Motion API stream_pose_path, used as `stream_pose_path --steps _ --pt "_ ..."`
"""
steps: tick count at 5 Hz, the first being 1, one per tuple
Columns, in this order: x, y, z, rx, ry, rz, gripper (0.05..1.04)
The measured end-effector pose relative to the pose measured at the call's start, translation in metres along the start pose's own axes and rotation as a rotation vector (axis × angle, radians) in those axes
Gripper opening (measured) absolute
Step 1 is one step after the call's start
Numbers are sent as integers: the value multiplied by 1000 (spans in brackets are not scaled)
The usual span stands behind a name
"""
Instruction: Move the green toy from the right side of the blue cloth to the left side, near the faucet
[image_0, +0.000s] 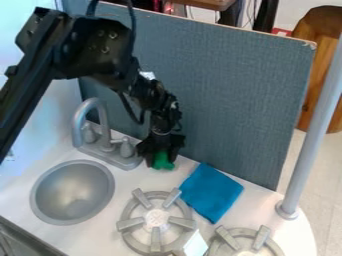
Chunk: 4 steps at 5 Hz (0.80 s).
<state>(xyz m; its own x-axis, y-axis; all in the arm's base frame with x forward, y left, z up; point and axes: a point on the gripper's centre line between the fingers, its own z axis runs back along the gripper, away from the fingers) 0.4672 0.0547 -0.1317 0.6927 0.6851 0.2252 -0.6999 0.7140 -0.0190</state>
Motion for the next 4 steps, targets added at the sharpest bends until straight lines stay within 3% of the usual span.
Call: stream_pose_path --steps 2,4 --pt "-4 1 -2 0 13 -4 1009" --pt "-12 -2 1 -4 70 -14 1004"
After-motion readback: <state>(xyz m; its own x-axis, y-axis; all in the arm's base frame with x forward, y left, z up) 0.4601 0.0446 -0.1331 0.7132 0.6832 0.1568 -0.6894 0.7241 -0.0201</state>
